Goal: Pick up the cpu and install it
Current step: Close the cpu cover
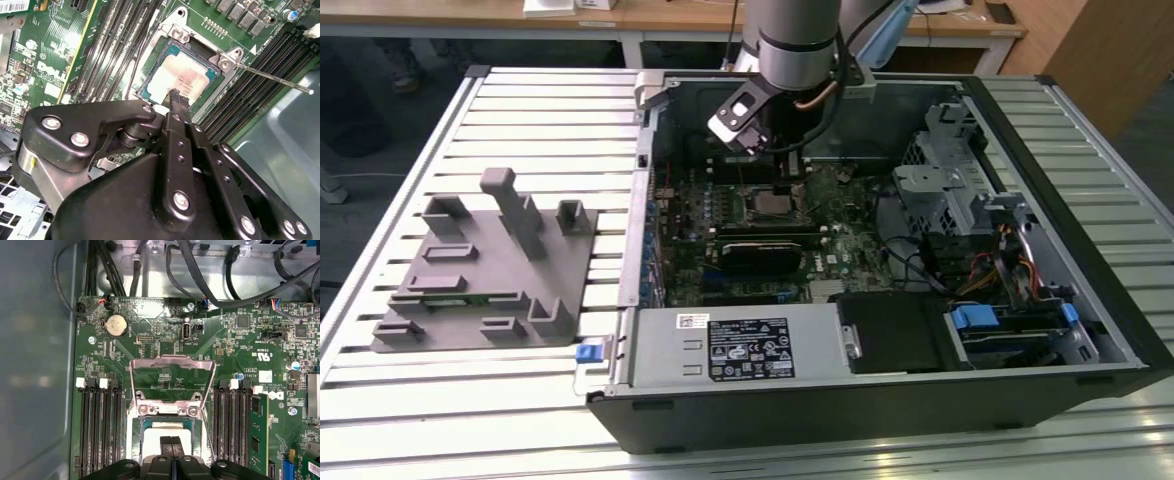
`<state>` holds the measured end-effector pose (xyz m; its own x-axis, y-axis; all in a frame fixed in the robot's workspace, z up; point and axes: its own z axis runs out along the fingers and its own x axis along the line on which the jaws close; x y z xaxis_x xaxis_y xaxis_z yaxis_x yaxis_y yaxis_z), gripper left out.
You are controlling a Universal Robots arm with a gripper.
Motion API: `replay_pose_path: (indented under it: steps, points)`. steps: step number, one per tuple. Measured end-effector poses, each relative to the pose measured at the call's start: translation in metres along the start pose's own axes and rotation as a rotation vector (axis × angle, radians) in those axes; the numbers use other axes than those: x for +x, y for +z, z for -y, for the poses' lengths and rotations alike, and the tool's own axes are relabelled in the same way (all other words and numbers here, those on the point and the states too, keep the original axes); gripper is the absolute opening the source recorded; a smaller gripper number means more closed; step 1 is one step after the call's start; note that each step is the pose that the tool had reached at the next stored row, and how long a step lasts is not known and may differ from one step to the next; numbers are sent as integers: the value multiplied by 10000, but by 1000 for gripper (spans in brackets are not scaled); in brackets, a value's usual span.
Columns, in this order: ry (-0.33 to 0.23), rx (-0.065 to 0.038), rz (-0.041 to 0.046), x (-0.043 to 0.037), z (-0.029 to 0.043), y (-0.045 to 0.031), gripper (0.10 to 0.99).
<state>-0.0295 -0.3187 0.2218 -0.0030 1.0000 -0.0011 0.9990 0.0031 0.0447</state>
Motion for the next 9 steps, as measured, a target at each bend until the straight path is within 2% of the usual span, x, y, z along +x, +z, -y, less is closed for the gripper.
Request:
replay_pose_path:
  steps: [9]
  points:
    - [15, 1, 3, -4, -32, -17, 106]
